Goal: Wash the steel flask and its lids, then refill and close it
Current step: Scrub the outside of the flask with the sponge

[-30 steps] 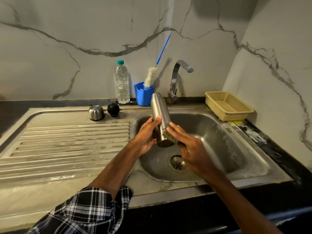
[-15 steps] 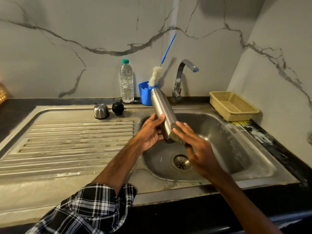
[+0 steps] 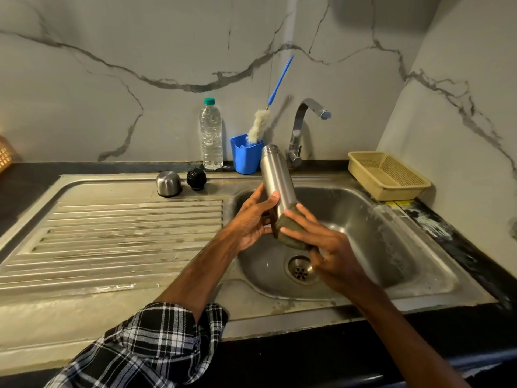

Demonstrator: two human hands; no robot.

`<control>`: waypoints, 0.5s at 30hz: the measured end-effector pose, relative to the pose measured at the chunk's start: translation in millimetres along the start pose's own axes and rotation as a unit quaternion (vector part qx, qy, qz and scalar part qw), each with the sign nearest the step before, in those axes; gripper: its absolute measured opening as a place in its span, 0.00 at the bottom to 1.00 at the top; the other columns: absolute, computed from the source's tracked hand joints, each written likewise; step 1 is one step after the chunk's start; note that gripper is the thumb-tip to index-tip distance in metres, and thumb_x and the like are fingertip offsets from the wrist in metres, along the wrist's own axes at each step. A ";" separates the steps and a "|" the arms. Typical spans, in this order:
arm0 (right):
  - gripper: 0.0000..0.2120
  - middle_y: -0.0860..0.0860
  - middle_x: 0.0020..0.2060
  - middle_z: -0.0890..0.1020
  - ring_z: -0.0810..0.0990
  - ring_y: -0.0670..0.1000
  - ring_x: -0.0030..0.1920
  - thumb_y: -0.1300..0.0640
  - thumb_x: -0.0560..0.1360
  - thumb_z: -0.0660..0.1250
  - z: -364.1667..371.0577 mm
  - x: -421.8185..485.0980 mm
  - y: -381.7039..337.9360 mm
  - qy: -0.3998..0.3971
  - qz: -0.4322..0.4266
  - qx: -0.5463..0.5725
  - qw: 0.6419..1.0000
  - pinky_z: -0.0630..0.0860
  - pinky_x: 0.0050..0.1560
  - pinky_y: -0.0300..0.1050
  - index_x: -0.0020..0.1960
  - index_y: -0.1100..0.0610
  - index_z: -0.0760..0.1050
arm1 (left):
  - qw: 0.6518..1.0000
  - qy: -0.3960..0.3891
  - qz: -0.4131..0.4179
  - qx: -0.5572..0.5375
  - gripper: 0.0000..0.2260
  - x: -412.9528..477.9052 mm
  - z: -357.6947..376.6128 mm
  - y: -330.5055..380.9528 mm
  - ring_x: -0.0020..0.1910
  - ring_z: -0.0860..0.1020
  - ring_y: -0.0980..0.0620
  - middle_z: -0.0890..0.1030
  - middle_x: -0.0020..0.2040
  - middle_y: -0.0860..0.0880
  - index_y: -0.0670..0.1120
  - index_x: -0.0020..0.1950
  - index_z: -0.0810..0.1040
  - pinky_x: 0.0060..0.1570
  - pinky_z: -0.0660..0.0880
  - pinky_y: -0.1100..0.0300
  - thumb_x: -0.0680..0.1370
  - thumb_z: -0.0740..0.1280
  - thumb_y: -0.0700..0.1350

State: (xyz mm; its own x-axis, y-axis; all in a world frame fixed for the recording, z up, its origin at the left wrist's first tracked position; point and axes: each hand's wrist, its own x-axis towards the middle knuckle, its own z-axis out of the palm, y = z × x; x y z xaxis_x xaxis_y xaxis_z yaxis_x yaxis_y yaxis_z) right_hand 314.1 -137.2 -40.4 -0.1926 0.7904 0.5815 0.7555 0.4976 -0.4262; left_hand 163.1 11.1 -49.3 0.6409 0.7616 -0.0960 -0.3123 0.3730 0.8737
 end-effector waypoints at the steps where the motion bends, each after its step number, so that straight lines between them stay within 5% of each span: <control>1: 0.32 0.48 0.73 0.72 0.64 0.49 0.77 0.77 0.71 0.59 -1.9 2.8 1.7 0.035 0.038 0.014 0.999 0.65 0.75 0.52 0.68 0.54 0.77 | 1.000 -0.001 -0.001 -0.004 0.32 -0.2 1.1 0.5 0.62 0.81 0.40 0.78 0.68 0.40 0.58 0.80 0.62 0.49 0.83 0.43 0.79 0.71 0.47; 4: 0.32 0.46 0.73 0.71 0.65 0.47 0.76 0.77 0.72 0.61 -1.5 4.7 -0.6 0.067 0.075 0.014 0.995 0.68 0.73 0.53 0.69 0.51 0.76 | 1.000 0.004 -0.002 -0.008 0.33 -0.9 1.9 -0.3 0.64 0.80 0.39 0.78 0.67 0.40 0.58 0.80 0.62 0.52 0.82 0.40 0.77 0.72 0.47; 8: 0.31 0.53 0.70 0.75 0.66 0.56 0.76 0.81 0.66 0.62 1.5 -7.5 -3.8 -0.002 -0.041 0.017 0.999 0.68 0.74 0.53 0.63 0.59 0.81 | 1.000 0.012 0.000 -0.018 0.29 0.9 -0.3 -0.6 0.57 0.82 0.41 0.80 0.65 0.40 0.56 0.78 0.65 0.43 0.83 0.46 0.79 0.70 0.48; 13: 0.30 0.46 0.71 0.74 0.72 0.46 0.71 0.78 0.73 0.62 -4.3 1.1 6.6 0.105 0.081 0.031 0.991 0.75 0.68 0.54 0.68 0.54 0.77 | 1.000 0.006 -0.004 -0.016 0.32 -0.7 3.5 1.1 0.58 0.82 0.42 0.77 0.67 0.39 0.57 0.79 0.64 0.46 0.82 0.46 0.76 0.72 0.50; 15: 0.30 0.49 0.71 0.74 0.70 0.49 0.74 0.77 0.71 0.60 -0.5 -1.2 0.5 0.077 0.032 -0.004 0.997 0.71 0.71 0.53 0.67 0.56 0.78 | 1.000 0.005 -0.006 -0.004 0.31 -0.7 2.3 -0.9 0.58 0.82 0.42 0.78 0.67 0.39 0.57 0.79 0.64 0.46 0.82 0.46 0.78 0.71 0.49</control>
State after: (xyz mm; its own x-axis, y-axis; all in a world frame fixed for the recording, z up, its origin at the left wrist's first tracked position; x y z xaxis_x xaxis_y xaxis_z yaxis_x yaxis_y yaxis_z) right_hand 315.1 -138.1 -41.0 -0.0462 0.7552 0.6538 0.7685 0.4450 -0.4597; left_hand 164.5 9.1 -48.9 0.6370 0.7628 -0.1110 -0.3111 0.3861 0.8684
